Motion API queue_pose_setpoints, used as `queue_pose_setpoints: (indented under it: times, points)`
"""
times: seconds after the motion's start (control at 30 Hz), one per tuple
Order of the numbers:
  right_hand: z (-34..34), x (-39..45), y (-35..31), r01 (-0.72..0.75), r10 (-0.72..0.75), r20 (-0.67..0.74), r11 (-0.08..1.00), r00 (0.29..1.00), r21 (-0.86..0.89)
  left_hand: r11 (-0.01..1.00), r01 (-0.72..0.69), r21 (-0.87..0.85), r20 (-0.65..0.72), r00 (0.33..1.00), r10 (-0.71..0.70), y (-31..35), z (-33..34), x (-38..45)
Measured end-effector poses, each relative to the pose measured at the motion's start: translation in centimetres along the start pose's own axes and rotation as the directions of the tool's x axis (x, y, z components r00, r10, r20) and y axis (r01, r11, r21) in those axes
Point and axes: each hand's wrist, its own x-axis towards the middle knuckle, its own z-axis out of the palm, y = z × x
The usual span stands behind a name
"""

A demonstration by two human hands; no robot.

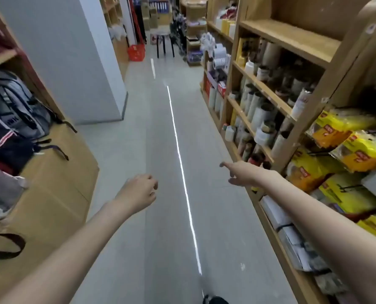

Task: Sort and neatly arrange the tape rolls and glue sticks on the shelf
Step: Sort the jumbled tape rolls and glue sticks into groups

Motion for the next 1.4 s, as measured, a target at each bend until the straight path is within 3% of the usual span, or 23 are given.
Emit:
queue_pose_setpoints:
  times: [0.13,0.23,0.33,0.43,0.7,0.87,1.07,1.2,1.33,1.4]
  points:
    - [-2.1,7.5,3.3,-0.051,0.084,-0.108,0.959,0.991,0.280,0.991,0.047,-0.128,-0.063,0.997,-0.055,-3.1,1.2,7.7]
    - [-4.8,15.4,5.3,-0.029,0.119,-0.165,0.885,0.979,0.465,0.989,0.065,-0.136,0.005,0.998,-0.065,-5.1,1.1,16.1]
    - [-8.1,23.3,7.0,-0.052,0.157,-0.109,0.766,0.982,0.640,0.987,0.054,-0.148,0.042,0.998,-0.048,-6.5,-1.2,24.4]
    - [-11.8,31.1,7.6,-0.093,0.162,-0.021,0.663,0.987,0.743,0.981,0.047,-0.191,-0.006,0.999,-0.049,-8.6,-4.3,31.7]
    - [-22.5,55.5,7.7,-0.075,0.141,-0.018,0.621,0.990,0.780,0.968,0.175,-0.177,0.030,0.985,-0.173,-20.3,-8.0,53.7]
    - [-34.0,71.7,8.5,-0.082,0.197,-0.046,0.596,0.979,0.799,0.956,0.148,-0.255,-0.039,0.986,-0.163,-29.3,-15.0,72.0]
    - [-45.4,87.0,10.9,-0.043,0.247,-0.170,0.673,0.954,0.738,0.940,0.099,-0.325,-0.104,0.985,-0.140,-36.2,-23.1,89.5]
    - [-51.2,101.5,13.8,-0.070,0.421,-0.359,0.724,0.833,0.687,0.964,0.086,-0.252,-0.065,0.992,-0.106,-42.3,-25.1,104.2]
    - [-58.2,116.5,15.2,-0.025,0.357,-0.371,0.748,0.857,0.663,0.980,0.104,-0.168,0.125,0.989,-0.083,-48.2,-28.3,118.9]
    - [-62.9,123.6,15.2,-0.009,0.324,-0.375,0.767,0.869,0.642,0.985,0.105,-0.137,0.117,0.989,-0.089,-51.3,-30.9,125.6]
